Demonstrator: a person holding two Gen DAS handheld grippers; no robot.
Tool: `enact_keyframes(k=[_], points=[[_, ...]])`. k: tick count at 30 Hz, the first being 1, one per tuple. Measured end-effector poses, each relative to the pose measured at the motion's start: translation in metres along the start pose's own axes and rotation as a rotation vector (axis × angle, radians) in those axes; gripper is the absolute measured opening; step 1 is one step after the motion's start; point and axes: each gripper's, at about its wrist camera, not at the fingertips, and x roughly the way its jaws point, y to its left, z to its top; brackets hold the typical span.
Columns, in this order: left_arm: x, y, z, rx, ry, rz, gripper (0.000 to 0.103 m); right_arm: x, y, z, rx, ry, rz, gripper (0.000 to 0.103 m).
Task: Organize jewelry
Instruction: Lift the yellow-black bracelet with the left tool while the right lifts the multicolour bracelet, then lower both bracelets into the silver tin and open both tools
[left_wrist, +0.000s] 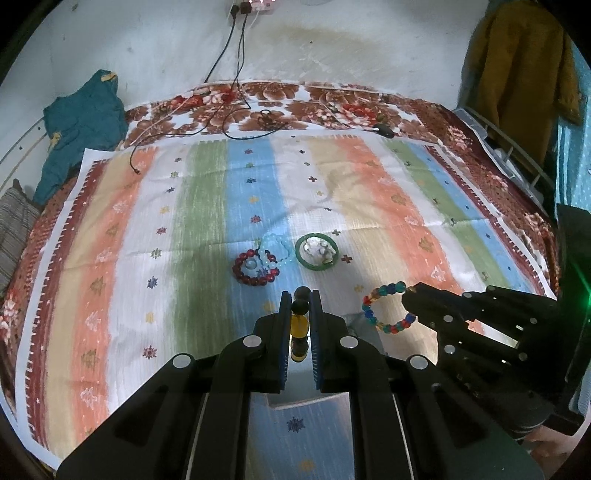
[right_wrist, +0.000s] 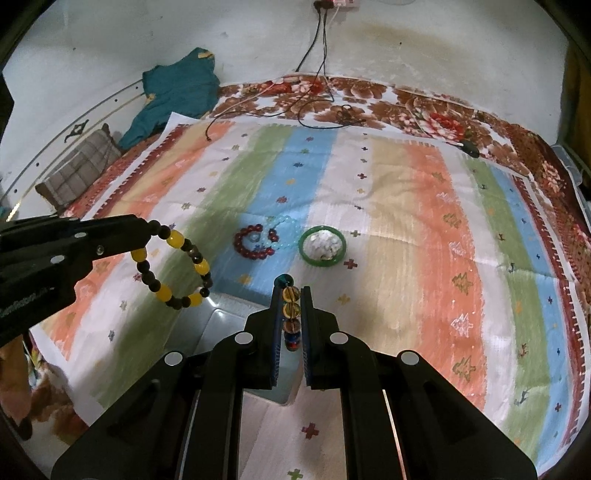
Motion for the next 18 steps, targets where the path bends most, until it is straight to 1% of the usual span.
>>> enact_keyframes(k=[9, 12, 14, 16, 17, 18], points=[[-0.011, -0.003, -0.01, -0.001, -0.017, -0.001, 0.009, -0.005, 0.007, -0.01, -0.002, 0.004, 0.011, 0.01], [-0.012, -0.003, -0.01, -0.002, -0.016, -0.002, 0.009, -0.008, 0.009, -0.011, -0.016, -0.018, 0.0, 0.01], [-0.012, -0.003, -0.011, -0.013, -0.016, 0.003, 0.009, -0.011, 0.012, -0.012, -0.037, -0.038, -0.023, 0.011], [-0.01, 0.0, -0.013, -0.031, -0.006, 0.01, 0.009, -0.011, 0.01, -0.012, -0.042, -0.046, -0.049, 0.017], [-0.009, 0.0, -0.014, -0.033, -0.003, 0.013, 0.01, -0.01, 0.008, -0.012, -0.036, -0.045, -0.059, 0.025], [-0.009, 0.002, -0.015, -0.04, -0.003, 0.022, 0.011, -0.009, 0.006, -0.012, -0.028, -0.043, -0.063, 0.03]])
